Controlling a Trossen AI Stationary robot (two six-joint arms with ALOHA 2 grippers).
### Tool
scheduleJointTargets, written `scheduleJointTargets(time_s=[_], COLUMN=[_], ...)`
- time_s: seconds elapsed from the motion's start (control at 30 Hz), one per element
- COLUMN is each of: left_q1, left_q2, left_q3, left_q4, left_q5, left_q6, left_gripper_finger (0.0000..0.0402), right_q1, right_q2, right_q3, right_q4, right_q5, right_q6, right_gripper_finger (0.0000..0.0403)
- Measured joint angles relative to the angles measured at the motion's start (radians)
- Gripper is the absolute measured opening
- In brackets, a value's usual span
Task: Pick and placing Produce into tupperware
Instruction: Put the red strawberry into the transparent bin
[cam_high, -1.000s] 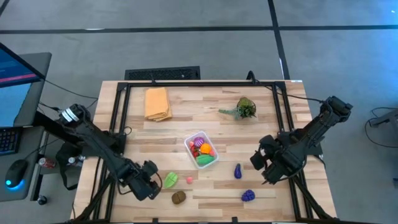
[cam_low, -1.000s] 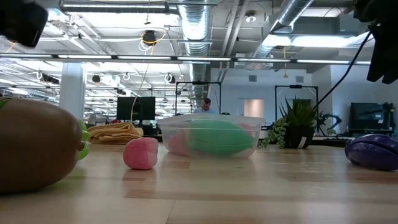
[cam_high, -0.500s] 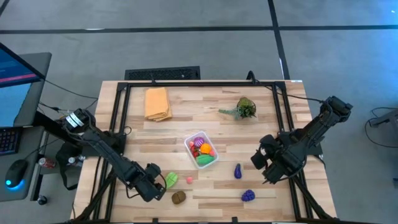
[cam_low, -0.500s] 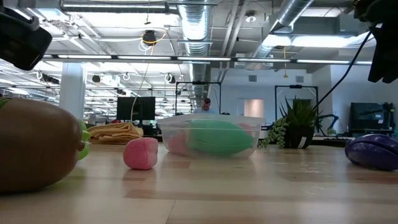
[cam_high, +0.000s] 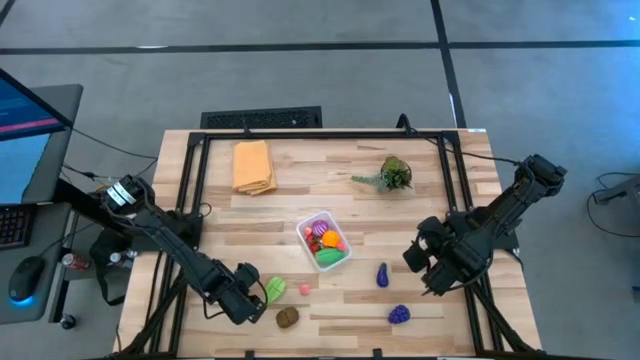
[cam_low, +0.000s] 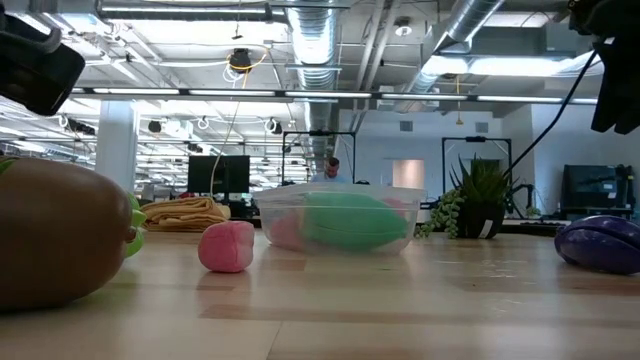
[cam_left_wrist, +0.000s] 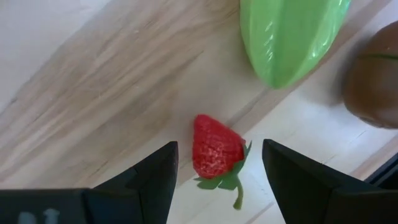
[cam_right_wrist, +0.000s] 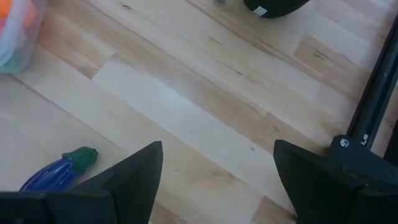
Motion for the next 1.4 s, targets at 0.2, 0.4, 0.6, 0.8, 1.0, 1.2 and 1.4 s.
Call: scheduleJointTargets(time_s=[0.2, 0.4, 0.6, 0.8, 1.0, 1.2, 1.4], left_q1=[0.002, 0.004, 0.004, 0.004, 0.004, 0.004, 0.004], left_q2=[0.015, 0.015, 0.015, 0.015, 0.043, 0.074, 0.075], left_q3=[0.000, 0.000, 0.000, 0.000, 0.001, 0.004, 0.004], left_q4=[0.028, 0.020, 0.007, 0.000, 0.010, 0.045, 0.047], left_q5=[0.001, 0.009, 0.010, 0.009, 0.027, 0.043, 0.037], left_q6=[0.024, 0.033, 0.041, 0.050, 0.053, 0.056, 0.055], left_gripper_finger=[0.0224, 0.0224, 0.0224, 0.0224, 0.0224, 0.0224, 0.0224], right_q1=[0.000, -0.001, -0.001, -0.001, -0.001, -0.001, -0.001], right_q2=[0.000, 0.000, 0.000, 0.000, 0.000, 0.000, 0.000], right_q3=[0.000, 0.000, 0.000, 0.000, 0.000, 0.000, 0.000], right_q4=[0.003, 0.003, 0.003, 0.003, 0.003, 0.003, 0.006], right_q5=[0.000, 0.000, 0.000, 0.000, 0.000, 0.000, 0.000], right_q6=[0.000, 0.000, -0.001, -0.001, -0.001, -0.001, -0.001], right_gripper_finger=[0.0328, 0.0328, 0.0328, 0.0328, 0.0328, 0.0328, 0.0328])
